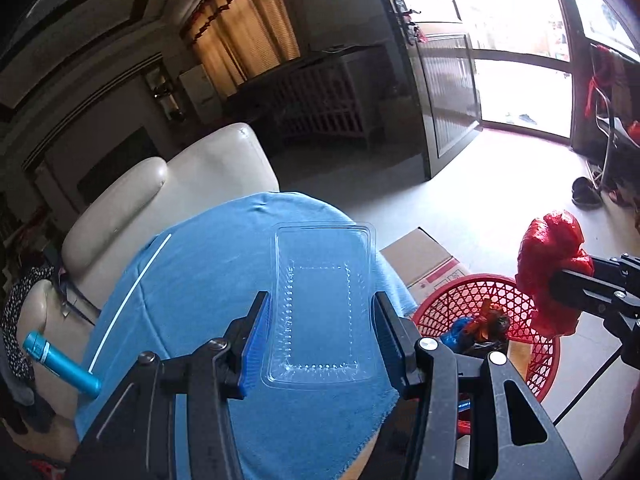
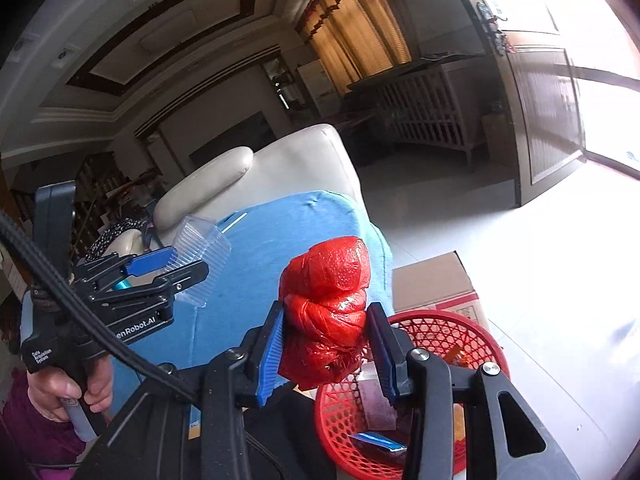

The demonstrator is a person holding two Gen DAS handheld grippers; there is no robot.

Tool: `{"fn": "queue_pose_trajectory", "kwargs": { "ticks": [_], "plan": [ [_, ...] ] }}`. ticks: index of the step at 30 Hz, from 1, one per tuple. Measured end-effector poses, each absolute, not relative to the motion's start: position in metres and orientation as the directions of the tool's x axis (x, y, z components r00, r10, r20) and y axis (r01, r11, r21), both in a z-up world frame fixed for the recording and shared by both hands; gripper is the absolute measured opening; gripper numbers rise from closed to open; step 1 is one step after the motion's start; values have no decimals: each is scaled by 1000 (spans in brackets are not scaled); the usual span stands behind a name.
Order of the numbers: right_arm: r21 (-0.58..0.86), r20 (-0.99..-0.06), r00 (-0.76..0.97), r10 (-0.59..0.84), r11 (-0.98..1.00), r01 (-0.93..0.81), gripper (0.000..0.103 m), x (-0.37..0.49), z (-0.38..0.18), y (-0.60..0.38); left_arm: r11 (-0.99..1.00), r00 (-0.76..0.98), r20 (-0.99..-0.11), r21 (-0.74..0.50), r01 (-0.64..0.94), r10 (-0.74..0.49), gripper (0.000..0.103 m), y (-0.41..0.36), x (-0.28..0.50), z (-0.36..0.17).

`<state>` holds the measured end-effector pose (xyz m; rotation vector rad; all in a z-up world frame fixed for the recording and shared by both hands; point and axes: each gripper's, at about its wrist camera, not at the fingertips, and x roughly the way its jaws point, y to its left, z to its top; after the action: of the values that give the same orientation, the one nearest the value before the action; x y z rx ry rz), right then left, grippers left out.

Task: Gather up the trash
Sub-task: 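Carry the clear tray and red mesh bag over the red wastebasket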

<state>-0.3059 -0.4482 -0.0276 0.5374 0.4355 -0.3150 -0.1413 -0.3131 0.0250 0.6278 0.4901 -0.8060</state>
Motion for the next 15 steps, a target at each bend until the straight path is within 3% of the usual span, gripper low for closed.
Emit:
{"fn": "queue_pose_trajectory", "kwargs": {
  "ticks": [15],
  "plan": [
    [437, -448, 868, -214, 795, 421, 44, -338, -21, -453, 496, 596, -617, 353, 794, -514, 53, -333, -167, 21]
  ]
}}
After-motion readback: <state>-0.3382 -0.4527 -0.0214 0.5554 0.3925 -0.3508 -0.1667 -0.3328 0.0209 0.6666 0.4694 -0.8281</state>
